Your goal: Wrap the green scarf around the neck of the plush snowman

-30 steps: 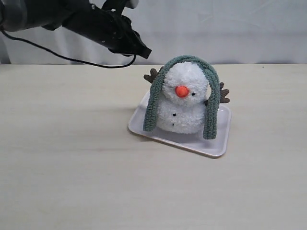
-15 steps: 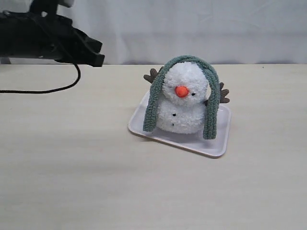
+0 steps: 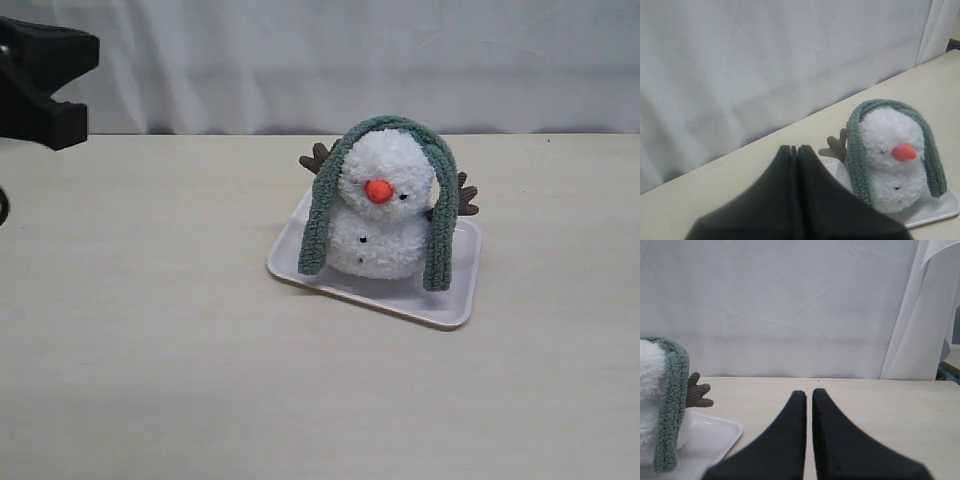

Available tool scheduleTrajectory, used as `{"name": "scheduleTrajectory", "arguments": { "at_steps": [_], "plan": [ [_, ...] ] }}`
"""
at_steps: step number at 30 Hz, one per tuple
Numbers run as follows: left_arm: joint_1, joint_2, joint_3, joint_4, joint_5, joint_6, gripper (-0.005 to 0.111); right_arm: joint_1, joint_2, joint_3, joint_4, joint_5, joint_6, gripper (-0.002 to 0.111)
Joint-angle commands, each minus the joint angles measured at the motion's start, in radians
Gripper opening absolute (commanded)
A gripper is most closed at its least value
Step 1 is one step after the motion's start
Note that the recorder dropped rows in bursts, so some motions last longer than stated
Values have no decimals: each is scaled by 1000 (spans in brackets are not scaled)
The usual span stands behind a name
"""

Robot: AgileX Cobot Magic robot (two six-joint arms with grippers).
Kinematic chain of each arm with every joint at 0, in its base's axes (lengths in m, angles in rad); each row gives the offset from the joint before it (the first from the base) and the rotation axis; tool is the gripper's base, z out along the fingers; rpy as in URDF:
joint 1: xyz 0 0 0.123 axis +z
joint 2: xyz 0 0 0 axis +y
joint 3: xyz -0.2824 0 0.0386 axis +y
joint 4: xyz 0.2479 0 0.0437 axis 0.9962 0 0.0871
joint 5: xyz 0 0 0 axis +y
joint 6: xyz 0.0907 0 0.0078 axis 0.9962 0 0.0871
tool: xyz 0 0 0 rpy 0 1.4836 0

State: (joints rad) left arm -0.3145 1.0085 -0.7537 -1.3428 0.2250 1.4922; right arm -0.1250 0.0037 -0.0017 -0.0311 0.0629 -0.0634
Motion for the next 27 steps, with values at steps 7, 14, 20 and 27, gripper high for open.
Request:
{"name": "scheduleTrajectory", "arguments": {
  "at_steps": [7,14,20,27],
  "plan": [
    [0,-308,190,-24,-4,-1,0,0,-4,2,-2,-7,-4,4],
    [0,-440,254,-20,131,-1,0,0,-4,2,-2,-7,-4,4],
    [0,-442,256,-20,238,-1,0,0,-4,2,-2,-7,-4,4],
    [0,-442,256,-20,240,-1,0,0,-4,2,-2,-7,-2,4]
  ]
}}
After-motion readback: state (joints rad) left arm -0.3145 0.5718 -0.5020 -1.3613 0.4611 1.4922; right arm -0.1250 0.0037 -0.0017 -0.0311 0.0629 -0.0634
